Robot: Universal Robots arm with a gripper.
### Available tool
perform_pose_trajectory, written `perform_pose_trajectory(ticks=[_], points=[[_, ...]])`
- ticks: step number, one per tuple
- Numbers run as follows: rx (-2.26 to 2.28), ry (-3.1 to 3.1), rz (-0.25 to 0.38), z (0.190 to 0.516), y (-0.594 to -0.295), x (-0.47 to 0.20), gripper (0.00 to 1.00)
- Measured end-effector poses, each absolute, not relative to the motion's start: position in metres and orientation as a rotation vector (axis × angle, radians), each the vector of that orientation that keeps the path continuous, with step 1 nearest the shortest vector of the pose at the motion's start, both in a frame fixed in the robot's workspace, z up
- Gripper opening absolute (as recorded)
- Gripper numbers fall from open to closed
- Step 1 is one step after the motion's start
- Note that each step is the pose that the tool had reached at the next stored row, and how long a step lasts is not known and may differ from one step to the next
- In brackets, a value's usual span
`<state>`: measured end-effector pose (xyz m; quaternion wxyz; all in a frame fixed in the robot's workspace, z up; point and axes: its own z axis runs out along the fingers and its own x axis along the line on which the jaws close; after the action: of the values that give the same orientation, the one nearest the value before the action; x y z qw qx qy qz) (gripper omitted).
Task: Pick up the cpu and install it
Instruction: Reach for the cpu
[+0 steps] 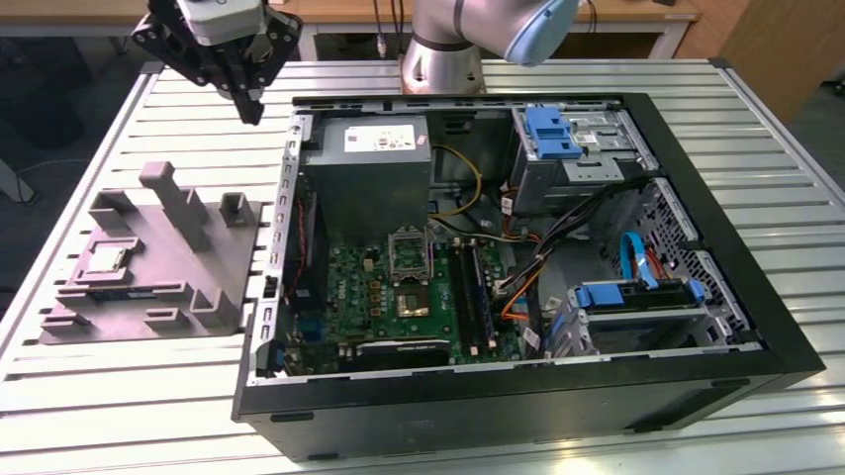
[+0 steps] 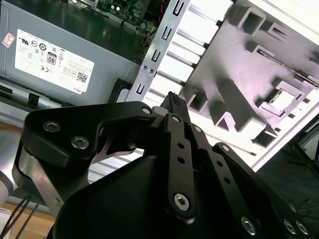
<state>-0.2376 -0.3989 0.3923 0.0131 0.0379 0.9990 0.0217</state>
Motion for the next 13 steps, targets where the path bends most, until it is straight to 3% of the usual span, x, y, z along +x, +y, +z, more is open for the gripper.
perform_pose_trajectory(ticks=[13], points=[[0.118,3.112,0.068,0.3922,-0.3989,-0.2419,0.11]])
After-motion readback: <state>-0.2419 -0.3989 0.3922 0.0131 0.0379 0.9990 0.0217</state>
